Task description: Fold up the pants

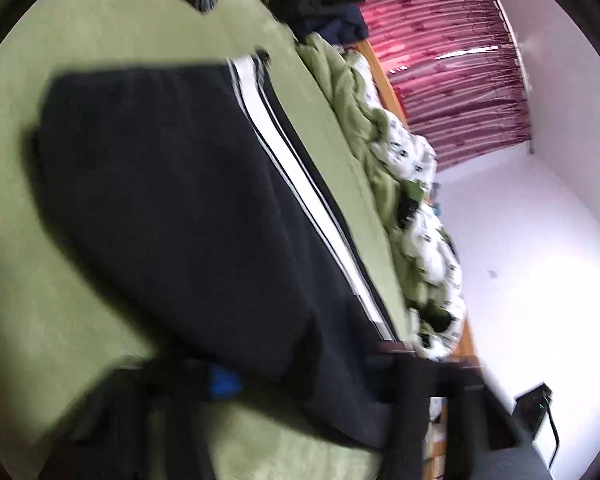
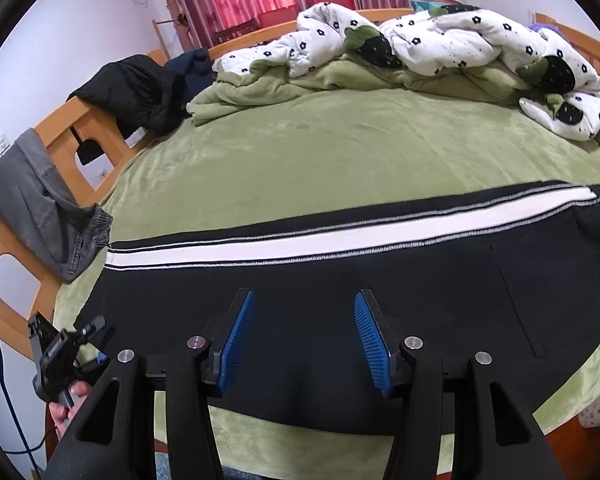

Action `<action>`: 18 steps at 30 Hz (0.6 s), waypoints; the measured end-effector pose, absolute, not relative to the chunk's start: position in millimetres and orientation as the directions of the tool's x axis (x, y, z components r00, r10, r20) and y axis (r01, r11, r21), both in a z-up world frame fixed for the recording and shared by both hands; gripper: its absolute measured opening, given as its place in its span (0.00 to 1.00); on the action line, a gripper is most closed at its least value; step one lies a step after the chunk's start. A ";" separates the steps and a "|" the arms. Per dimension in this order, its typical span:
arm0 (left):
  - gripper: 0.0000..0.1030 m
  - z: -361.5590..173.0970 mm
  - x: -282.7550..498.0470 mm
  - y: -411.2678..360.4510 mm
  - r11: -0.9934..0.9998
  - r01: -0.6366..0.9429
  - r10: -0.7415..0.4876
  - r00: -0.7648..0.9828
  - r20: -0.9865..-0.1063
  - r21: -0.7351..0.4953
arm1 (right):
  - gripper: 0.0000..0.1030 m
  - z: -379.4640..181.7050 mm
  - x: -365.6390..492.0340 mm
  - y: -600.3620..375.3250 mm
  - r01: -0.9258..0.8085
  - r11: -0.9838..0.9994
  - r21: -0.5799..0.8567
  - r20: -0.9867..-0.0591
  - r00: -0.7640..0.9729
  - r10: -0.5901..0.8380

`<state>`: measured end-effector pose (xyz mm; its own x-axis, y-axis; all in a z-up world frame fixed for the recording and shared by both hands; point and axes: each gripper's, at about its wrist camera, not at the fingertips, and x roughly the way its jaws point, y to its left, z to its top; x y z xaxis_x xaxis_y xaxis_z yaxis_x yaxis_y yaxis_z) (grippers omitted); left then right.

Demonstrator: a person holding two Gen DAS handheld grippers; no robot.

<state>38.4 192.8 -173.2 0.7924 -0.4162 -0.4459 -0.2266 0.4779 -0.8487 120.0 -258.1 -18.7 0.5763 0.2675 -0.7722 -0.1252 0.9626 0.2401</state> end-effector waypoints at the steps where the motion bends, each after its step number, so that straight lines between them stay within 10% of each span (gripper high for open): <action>1: 0.13 -170.8 35.5 198.6 0.480 -0.219 -0.417 0.795 -0.441 -0.849 | 0.50 -20.5 119.1 -259.5 -0.124 0.964 0.236 -0.775 0.574 0.263; 18: 0.12 -144.8 -18.9 239.4 0.677 -0.303 -0.213 0.792 -0.572 -0.671 | 0.50 -38.7 116.8 -283.6 -0.127 0.981 0.146 -0.821 0.538 0.192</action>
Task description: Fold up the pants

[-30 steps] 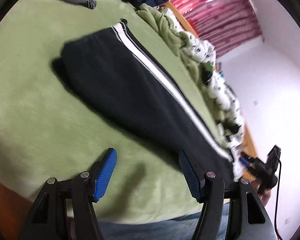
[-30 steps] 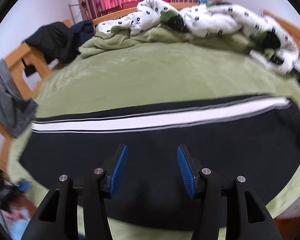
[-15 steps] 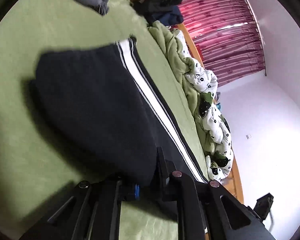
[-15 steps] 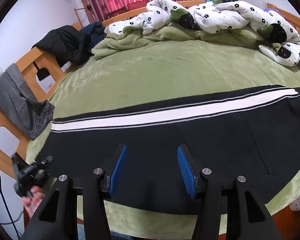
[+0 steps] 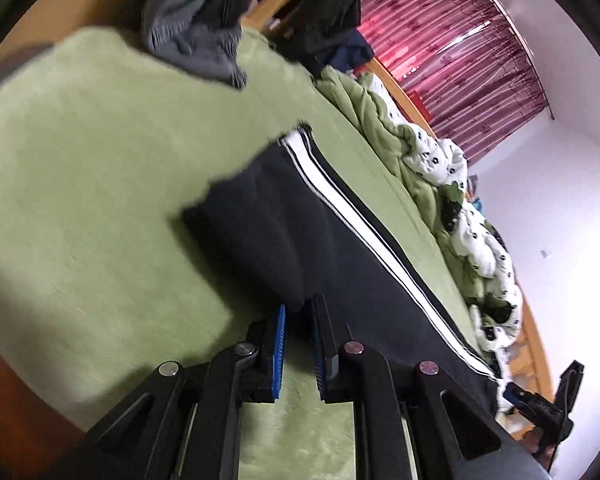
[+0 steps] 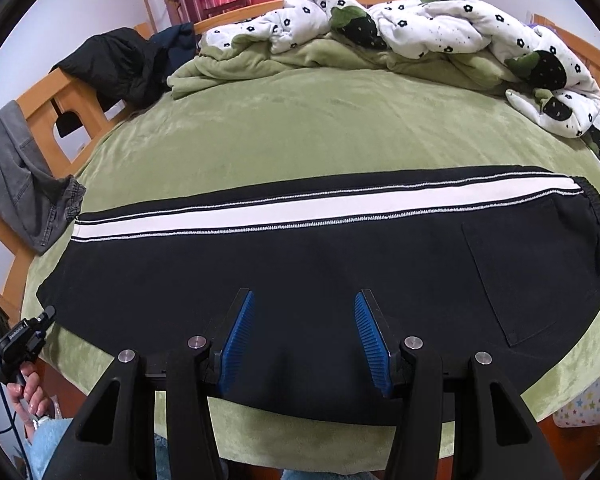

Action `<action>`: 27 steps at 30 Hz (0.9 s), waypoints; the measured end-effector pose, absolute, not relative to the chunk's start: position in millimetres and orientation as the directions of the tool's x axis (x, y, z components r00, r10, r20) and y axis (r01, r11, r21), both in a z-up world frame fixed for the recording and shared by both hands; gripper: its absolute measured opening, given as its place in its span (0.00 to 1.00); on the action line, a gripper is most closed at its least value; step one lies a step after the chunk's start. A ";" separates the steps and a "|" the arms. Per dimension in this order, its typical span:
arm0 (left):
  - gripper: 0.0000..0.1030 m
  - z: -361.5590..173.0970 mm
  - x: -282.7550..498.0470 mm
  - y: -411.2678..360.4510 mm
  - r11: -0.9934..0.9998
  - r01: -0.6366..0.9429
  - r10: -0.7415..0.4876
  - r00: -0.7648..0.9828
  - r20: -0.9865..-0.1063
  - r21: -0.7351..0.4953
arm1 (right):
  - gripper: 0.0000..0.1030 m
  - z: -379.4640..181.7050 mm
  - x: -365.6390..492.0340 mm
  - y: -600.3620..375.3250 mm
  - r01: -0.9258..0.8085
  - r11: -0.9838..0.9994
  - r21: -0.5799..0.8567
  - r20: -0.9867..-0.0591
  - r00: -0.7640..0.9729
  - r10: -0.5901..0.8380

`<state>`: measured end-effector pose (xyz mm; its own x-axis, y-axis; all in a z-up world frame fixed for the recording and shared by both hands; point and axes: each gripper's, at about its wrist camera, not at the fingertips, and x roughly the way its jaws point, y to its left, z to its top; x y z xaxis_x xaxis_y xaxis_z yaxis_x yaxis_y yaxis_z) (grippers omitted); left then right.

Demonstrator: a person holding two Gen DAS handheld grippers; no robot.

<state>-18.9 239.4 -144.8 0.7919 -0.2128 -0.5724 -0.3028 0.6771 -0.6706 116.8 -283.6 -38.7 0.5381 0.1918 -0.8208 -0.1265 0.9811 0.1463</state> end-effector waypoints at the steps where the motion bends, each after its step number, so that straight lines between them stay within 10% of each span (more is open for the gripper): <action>1: 0.12 -141.9 -21.2 244.7 0.675 -0.326 -0.180 0.798 -0.576 -0.662 | 0.50 -39.6 117.0 -285.5 -0.127 0.980 0.151 -0.822 0.534 0.195; 13: 0.58 -155.3 -1.7 263.1 0.639 -0.393 -0.153 0.777 -0.610 -0.661 | 0.50 -46.3 124.3 -301.8 -0.072 0.968 0.241 -0.823 0.514 0.243; 17: 0.50 -154.5 13.3 266.1 0.637 -0.418 -0.117 0.778 -0.617 -0.648 | 0.50 -46.9 125.8 -295.2 -0.091 0.973 0.211 -0.829 0.511 0.227; 19: 0.17 -151.3 15.2 274.2 0.630 -0.433 -0.092 0.783 -0.615 -0.645 | 0.50 -47.3 125.8 -292.8 -0.098 0.975 0.202 -0.832 0.509 0.223; 27: 0.17 -111.4 24.7 266.4 0.740 -0.404 -0.059 0.757 -0.650 -0.538 | 0.49 -42.4 121.5 -291.5 -0.128 0.969 0.212 -0.814 0.526 0.248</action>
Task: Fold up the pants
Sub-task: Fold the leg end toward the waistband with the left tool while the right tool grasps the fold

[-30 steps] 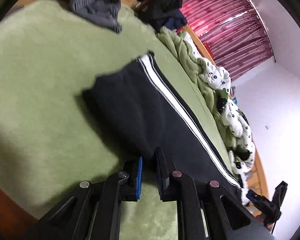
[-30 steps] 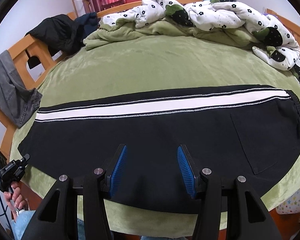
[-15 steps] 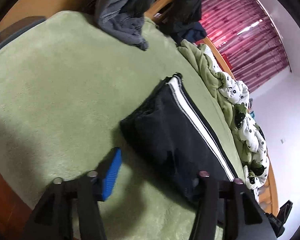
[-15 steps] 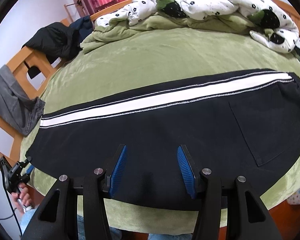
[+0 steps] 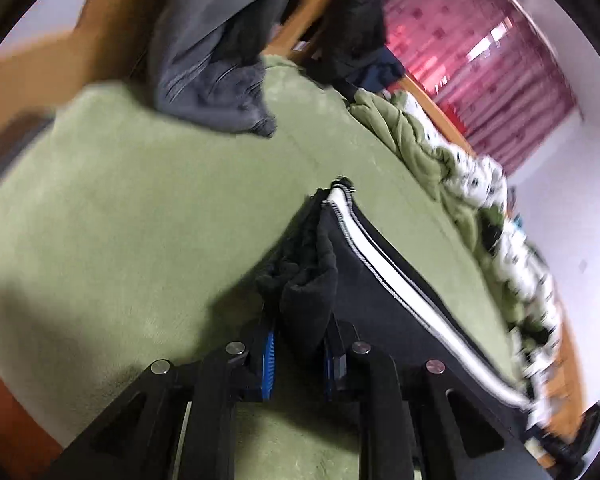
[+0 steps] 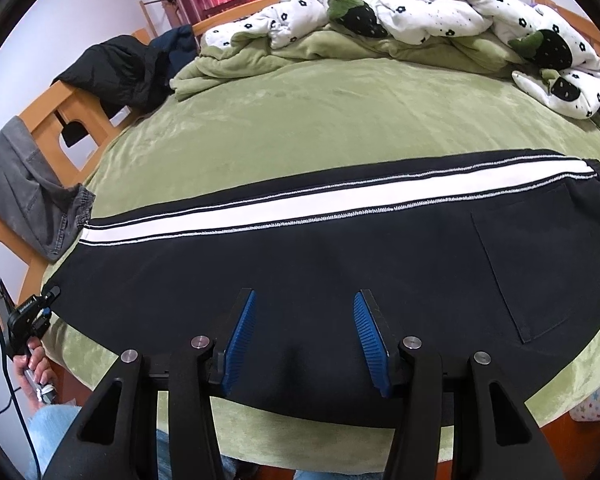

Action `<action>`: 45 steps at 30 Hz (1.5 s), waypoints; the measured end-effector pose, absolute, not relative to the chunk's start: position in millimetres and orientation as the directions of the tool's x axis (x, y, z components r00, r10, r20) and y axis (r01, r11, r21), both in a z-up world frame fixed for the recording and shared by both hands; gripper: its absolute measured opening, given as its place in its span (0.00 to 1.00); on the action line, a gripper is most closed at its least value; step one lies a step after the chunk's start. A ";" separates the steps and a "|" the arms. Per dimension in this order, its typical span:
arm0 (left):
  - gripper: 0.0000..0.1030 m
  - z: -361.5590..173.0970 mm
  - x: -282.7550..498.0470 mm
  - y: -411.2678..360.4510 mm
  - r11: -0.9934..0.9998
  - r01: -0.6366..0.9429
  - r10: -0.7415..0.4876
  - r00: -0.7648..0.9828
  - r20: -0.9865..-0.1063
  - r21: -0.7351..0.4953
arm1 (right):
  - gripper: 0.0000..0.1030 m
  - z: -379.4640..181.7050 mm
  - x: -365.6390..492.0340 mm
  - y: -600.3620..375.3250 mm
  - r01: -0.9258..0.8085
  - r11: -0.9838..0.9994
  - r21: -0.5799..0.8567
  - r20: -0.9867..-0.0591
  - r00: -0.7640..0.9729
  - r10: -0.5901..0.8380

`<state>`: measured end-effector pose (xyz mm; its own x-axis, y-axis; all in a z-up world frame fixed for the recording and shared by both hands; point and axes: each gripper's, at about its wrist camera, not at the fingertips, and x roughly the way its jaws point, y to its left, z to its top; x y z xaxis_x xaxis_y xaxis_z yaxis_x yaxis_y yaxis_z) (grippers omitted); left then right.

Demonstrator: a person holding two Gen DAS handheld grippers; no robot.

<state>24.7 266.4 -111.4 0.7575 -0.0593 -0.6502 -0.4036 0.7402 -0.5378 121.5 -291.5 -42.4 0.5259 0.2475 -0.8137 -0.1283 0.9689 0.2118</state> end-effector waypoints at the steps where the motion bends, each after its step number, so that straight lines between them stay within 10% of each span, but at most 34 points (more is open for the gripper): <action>1: 0.17 -100.4 28.5 259.9 0.777 -0.396 -0.037 0.748 -0.663 -0.490 | 0.49 -41.3 120.5 -291.7 -0.133 0.969 0.208 -0.810 0.532 0.247; 12: 0.16 37.3 77.4 105.5 0.986 -0.147 0.066 0.785 -0.616 -0.081 | 0.49 -41.8 116.7 -329.3 -0.125 0.961 0.248 -0.781 0.560 0.275; 26: 0.16 -97.6 90.7 -175.7 0.910 0.206 -0.414 0.525 -0.744 -0.361 | 0.49 -69.8 89.8 -468.1 0.145 0.889 0.434 -0.744 0.615 0.263; 36: 0.61 -63.8 35.9 -115.3 0.921 0.214 -0.388 0.592 -0.707 -0.326 | 0.49 -71.4 91.5 -434.5 -0.024 0.950 0.312 -0.747 0.611 0.261; 45: 0.63 -56.7 32.2 -8.5 0.967 -0.033 -0.169 0.666 -0.727 -0.254 | 0.49 -70.3 121.9 -333.1 -0.270 0.912 0.309 -0.749 0.522 0.408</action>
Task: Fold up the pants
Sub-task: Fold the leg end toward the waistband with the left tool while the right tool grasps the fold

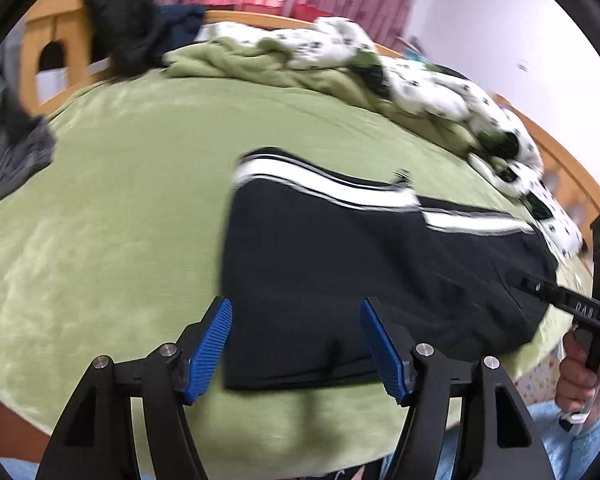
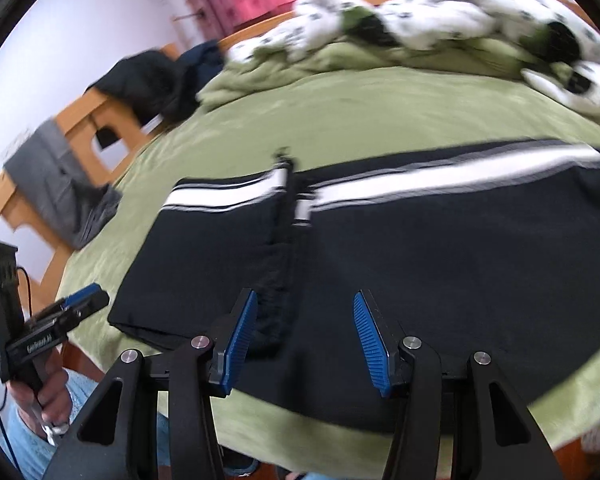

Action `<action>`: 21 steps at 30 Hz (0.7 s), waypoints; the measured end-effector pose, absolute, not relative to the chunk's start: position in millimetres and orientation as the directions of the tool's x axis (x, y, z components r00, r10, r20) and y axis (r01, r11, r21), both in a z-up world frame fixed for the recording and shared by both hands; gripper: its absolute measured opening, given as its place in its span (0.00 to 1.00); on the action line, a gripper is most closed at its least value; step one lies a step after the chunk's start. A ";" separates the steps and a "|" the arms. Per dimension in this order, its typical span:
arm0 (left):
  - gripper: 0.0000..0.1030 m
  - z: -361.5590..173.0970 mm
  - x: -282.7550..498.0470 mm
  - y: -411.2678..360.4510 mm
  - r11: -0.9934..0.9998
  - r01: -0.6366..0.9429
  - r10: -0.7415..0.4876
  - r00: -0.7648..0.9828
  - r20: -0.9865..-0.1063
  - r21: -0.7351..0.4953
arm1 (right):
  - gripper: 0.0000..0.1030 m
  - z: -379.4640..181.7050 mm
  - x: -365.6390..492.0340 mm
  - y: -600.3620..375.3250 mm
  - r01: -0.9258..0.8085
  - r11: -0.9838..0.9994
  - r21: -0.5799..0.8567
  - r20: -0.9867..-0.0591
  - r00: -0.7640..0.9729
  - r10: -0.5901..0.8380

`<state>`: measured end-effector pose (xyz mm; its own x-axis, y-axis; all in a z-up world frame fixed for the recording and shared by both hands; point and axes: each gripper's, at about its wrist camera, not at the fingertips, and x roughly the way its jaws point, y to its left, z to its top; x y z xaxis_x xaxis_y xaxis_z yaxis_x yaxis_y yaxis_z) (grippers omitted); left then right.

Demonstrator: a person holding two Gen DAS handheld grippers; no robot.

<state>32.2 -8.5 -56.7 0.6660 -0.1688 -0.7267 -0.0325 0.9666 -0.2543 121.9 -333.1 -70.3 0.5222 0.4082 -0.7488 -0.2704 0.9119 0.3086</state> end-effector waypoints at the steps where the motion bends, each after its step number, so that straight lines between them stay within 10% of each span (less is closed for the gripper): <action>1: 0.63 -58.1 33.7 -1.9 0.965 -0.041 -0.169 0.663 -0.730 -0.261 | 0.49 -75.1 127.5 -322.0 -0.281 0.905 0.318 -0.758 0.499 0.421; 10: 0.63 -57.9 70.1 5.7 0.987 0.055 -0.148 0.652 -0.744 -0.148 | 0.15 -112.5 133.6 -285.1 -0.260 0.937 0.232 -0.824 0.459 0.332; 15: 0.63 -51.4 69.6 18.9 0.981 0.079 -0.180 0.701 -0.690 -0.177 | 0.15 -112.0 112.2 -316.5 -0.151 0.889 0.433 -0.754 0.479 0.449; 21: 0.63 -74.3 72.0 48.8 0.920 0.033 -0.324 0.622 -0.713 -0.389 | 0.33 -107.6 107.2 -292.0 -0.197 0.948 0.250 -0.805 0.502 0.317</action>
<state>72.0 48.8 -74.3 0.6220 -0.3241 -0.7128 0.0334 0.9205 -0.3894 107.2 -292.0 -107.6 0.5023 0.3166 -0.8046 -0.1966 0.9480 0.2503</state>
